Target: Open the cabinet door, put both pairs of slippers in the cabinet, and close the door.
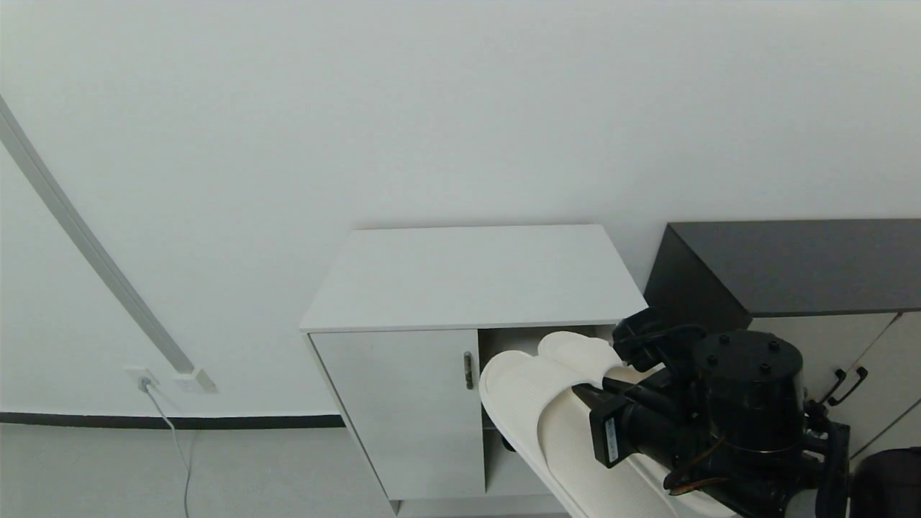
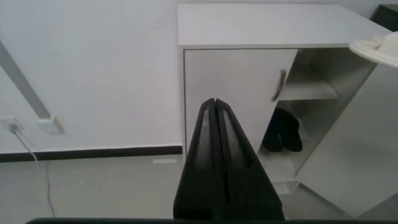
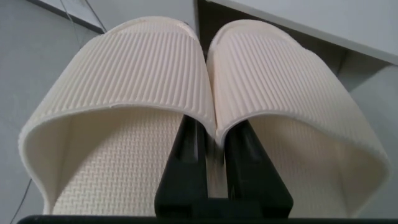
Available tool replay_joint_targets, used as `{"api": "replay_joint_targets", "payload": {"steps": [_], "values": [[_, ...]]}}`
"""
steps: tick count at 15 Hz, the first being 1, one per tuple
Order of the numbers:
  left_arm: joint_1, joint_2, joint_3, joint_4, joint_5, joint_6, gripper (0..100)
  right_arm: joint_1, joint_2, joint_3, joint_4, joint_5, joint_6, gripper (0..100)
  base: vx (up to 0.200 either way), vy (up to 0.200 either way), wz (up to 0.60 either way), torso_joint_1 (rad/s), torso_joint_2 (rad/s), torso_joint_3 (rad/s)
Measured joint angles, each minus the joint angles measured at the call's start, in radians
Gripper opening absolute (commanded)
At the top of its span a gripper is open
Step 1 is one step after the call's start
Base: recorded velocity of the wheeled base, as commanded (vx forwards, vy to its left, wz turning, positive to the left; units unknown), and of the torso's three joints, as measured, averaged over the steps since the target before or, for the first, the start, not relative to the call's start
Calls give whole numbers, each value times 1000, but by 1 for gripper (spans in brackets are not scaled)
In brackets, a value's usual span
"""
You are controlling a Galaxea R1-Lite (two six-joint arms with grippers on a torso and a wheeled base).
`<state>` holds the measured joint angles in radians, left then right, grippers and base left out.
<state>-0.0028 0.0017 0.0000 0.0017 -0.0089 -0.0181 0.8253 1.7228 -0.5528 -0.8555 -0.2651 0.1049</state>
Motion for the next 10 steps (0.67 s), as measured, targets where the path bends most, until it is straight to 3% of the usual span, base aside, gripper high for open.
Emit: {"api": "replay_joint_targets", "payload": {"steps": [10], "values": [[0, 0, 0, 0, 1, -3, 0, -2, 1, 6, 0, -3, -1, 0, 0, 0, 0, 0, 0, 0]]}}
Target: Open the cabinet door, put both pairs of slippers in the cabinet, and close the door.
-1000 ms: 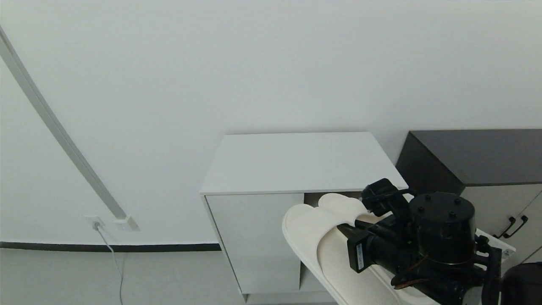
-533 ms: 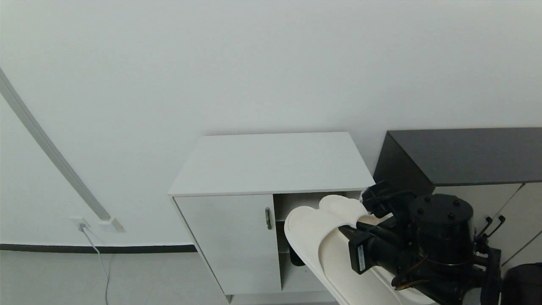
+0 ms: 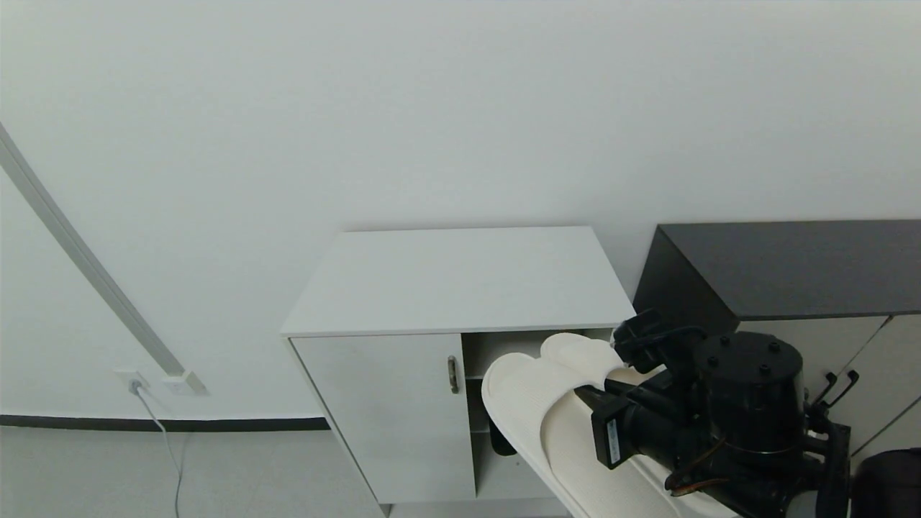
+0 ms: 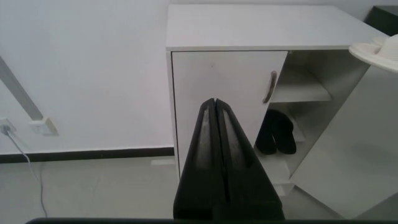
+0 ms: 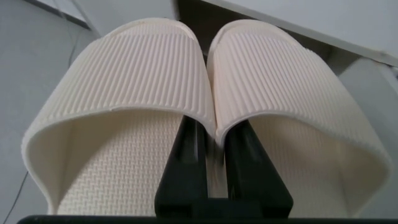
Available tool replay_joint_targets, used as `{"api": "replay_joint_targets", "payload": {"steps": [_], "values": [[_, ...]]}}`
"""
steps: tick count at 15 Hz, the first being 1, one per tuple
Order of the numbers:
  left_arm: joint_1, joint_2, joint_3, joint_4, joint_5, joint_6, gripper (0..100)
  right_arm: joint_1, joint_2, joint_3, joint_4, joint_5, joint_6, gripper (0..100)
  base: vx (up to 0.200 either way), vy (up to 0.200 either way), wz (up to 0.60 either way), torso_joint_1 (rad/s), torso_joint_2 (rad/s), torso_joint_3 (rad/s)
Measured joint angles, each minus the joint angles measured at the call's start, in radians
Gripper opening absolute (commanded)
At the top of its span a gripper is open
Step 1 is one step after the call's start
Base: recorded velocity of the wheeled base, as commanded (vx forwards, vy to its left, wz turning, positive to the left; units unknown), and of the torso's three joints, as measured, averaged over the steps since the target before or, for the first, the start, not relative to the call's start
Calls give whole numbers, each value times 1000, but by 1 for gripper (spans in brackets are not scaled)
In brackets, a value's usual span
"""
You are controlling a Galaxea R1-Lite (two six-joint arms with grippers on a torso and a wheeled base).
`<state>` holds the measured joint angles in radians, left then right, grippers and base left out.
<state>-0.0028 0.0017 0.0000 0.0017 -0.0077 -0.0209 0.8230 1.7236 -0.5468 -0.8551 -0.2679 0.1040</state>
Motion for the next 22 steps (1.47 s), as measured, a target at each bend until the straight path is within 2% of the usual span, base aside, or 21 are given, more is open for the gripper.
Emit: {"api": "replay_joint_targets", "payload": {"steps": [7, 22], "values": [[-1, 0, 0, 0, 1, 0, 0, 4, 1, 5, 0, 1, -1, 0, 0, 0, 0, -9, 11, 9], [0, 0, 0, 0, 1, -3, 0, 9, 1, 31, -45, 2, -11, 0, 0, 0, 0, -167, 386, 211]]}}
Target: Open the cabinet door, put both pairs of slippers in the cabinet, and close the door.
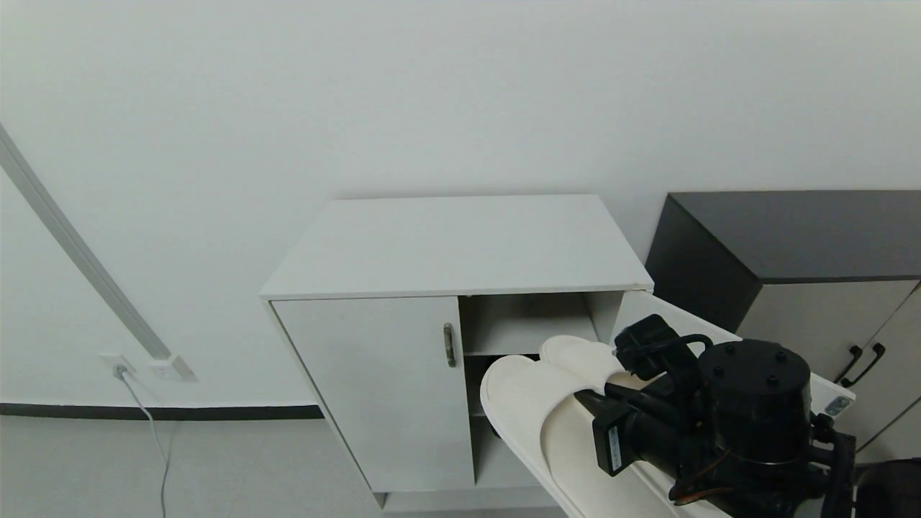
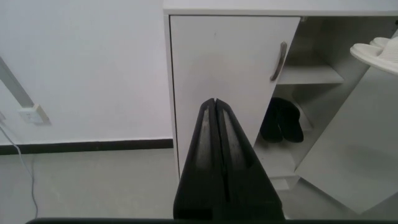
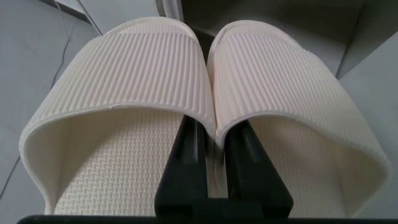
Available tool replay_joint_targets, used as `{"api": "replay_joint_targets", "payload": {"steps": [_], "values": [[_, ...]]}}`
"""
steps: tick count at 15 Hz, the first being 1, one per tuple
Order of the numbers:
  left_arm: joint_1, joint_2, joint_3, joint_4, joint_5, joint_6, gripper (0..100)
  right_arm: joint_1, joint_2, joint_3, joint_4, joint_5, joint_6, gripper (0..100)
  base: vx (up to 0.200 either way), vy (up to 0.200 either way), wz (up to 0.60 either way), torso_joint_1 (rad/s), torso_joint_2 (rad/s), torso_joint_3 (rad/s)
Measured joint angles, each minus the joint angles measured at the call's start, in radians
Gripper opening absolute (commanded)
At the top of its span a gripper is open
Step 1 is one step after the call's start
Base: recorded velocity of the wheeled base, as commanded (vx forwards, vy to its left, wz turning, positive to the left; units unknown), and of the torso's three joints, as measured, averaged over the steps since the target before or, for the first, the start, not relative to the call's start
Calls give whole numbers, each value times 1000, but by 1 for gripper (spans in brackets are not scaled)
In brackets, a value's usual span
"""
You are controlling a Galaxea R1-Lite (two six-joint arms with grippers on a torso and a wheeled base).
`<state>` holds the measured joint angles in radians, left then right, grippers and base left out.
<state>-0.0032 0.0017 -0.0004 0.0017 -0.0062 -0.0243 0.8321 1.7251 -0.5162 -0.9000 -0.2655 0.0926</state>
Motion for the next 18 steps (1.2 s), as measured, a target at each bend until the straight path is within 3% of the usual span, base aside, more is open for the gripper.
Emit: {"api": "replay_joint_targets", "payload": {"steps": [18], "values": [[0, 0, 0, -2, 12, 0, 0, 8, 25, 12, -14, -1, 0, 0, 0, 0, 0, -185, 511, 323]]}}
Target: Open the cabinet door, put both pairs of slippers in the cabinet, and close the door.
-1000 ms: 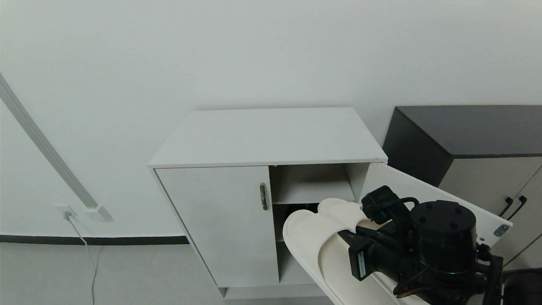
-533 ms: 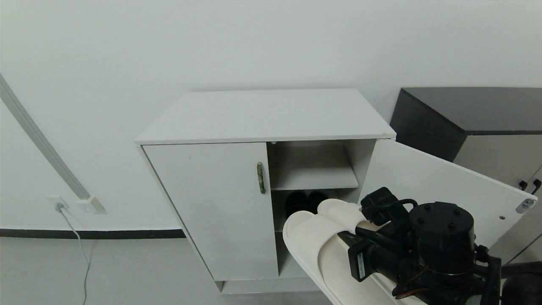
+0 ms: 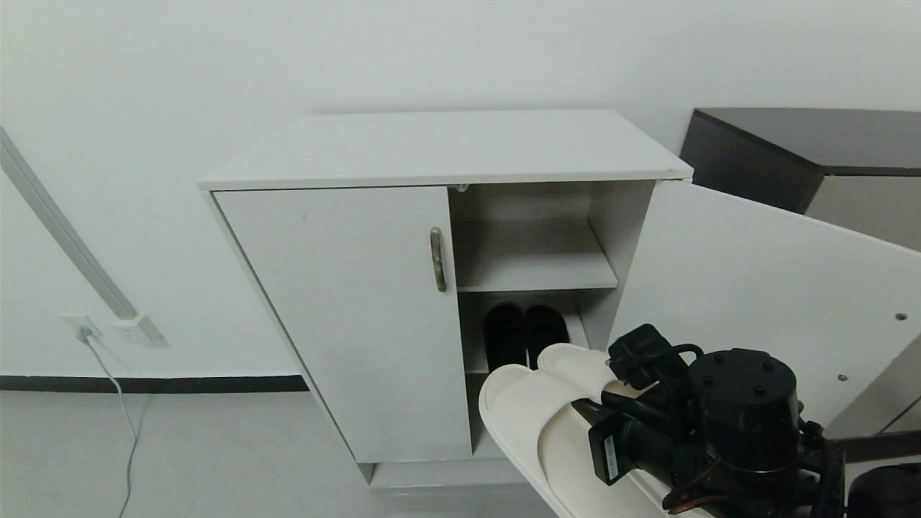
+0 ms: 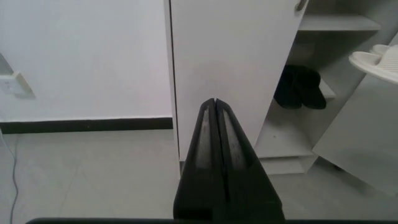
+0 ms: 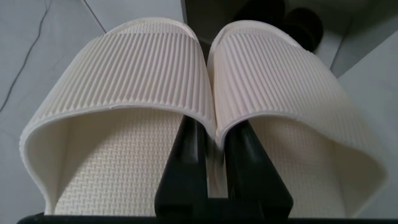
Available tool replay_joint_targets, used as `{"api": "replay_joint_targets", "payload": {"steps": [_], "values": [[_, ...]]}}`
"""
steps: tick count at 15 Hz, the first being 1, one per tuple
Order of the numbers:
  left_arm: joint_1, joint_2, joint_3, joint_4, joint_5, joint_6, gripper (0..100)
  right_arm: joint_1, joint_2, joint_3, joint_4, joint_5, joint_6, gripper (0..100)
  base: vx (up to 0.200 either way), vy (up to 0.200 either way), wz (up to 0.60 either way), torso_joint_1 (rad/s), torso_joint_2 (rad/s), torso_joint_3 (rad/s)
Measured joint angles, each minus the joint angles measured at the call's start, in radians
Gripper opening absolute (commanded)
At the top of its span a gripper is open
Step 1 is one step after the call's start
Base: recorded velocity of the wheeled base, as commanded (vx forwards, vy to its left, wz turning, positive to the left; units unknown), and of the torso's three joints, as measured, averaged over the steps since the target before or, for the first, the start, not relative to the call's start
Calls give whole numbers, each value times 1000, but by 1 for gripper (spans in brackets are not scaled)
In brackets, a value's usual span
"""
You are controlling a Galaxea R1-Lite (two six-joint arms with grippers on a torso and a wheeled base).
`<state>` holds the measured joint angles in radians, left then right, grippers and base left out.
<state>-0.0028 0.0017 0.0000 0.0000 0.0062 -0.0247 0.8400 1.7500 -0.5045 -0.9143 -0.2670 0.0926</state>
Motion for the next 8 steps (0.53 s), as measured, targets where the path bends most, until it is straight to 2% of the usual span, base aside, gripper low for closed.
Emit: {"api": "replay_joint_targets", "payload": {"steps": [2, 8], "values": [[0, 0, 0, 0, 23, 1, 0, 0, 1, 3, -13, 0, 0, 0, 0, 0, 0, -112, 456, 349], [0, 0, 0, 0, 23, 2, 0, 0, 4, 16, -39, 0, -13, 0, 0, 0, 0, -64, 447, 381]]}}
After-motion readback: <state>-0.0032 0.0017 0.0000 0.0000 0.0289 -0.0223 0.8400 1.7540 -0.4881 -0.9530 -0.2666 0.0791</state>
